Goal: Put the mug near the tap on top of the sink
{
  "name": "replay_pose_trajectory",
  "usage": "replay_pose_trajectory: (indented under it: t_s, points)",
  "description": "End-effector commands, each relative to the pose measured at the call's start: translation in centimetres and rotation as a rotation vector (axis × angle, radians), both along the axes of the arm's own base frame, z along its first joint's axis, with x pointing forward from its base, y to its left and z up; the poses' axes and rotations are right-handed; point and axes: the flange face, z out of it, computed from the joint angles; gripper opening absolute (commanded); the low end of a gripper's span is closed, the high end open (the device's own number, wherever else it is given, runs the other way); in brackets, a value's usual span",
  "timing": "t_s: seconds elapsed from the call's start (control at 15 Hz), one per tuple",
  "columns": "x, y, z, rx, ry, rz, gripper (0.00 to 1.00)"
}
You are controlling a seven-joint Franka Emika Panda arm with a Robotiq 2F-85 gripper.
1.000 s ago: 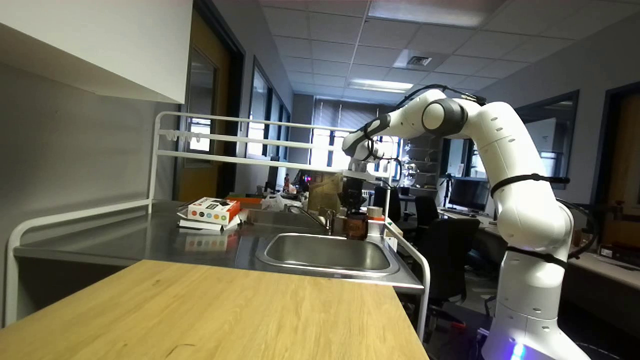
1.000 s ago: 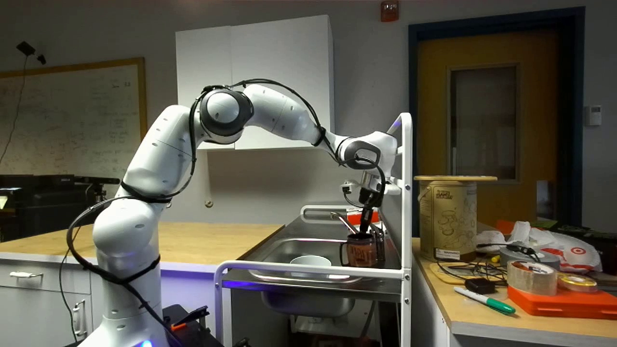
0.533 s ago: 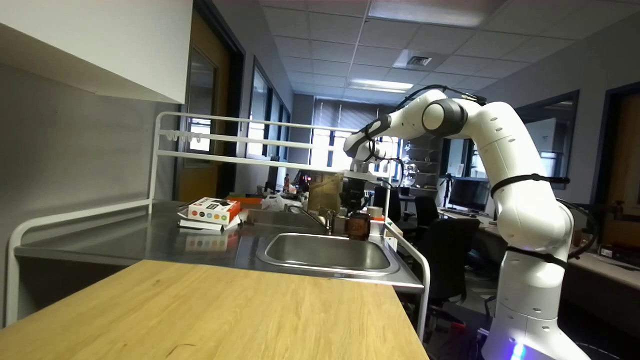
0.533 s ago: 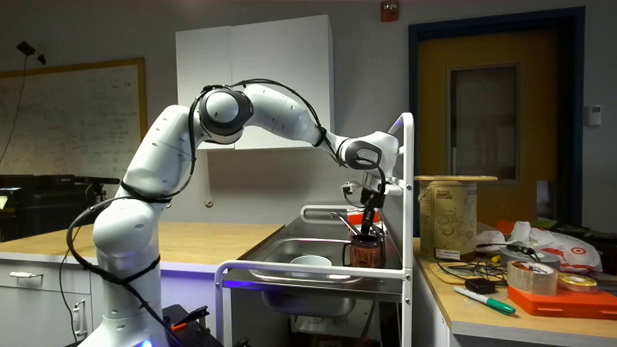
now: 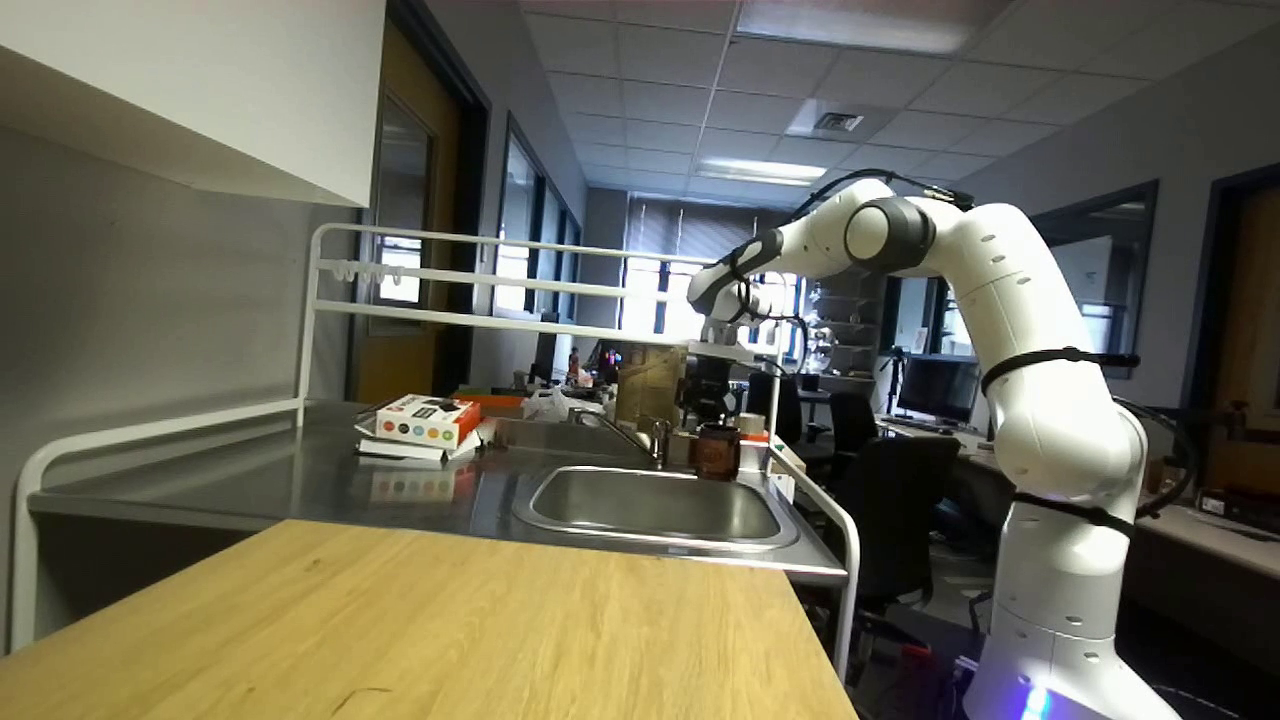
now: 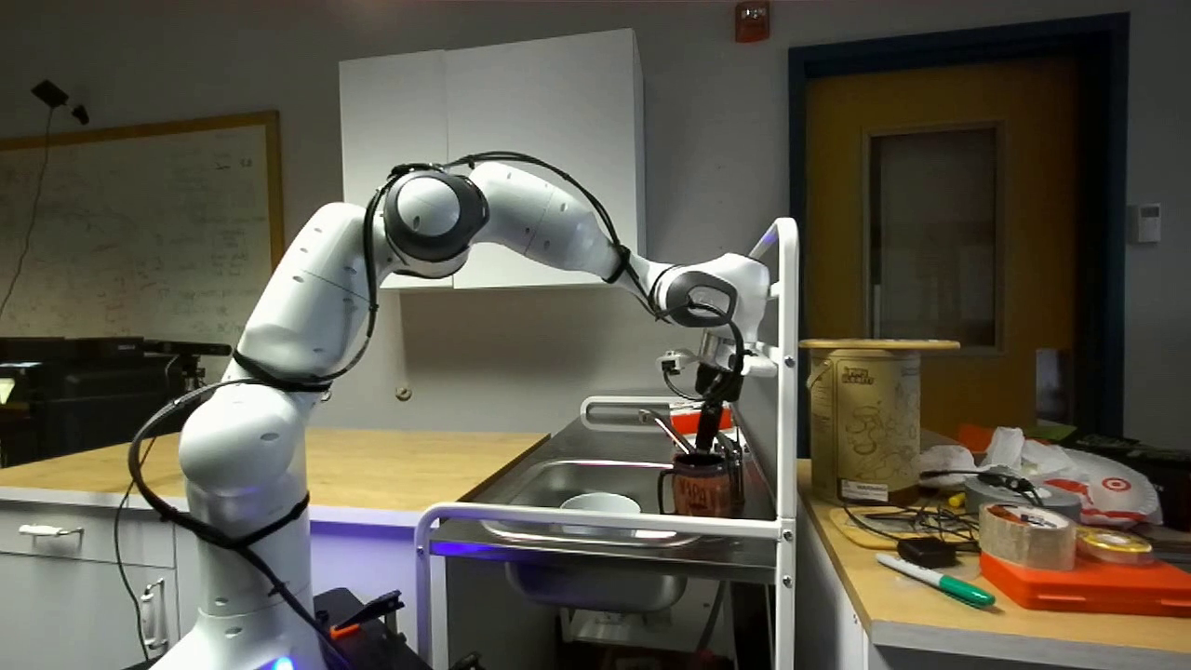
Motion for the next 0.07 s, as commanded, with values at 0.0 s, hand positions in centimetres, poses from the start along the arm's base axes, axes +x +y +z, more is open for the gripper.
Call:
replay_pose_trajectory:
  t_s: [0.0]
  points:
    - [-0.83,-1.12,2.05,-0.012,0.001,-0.015,1.0]
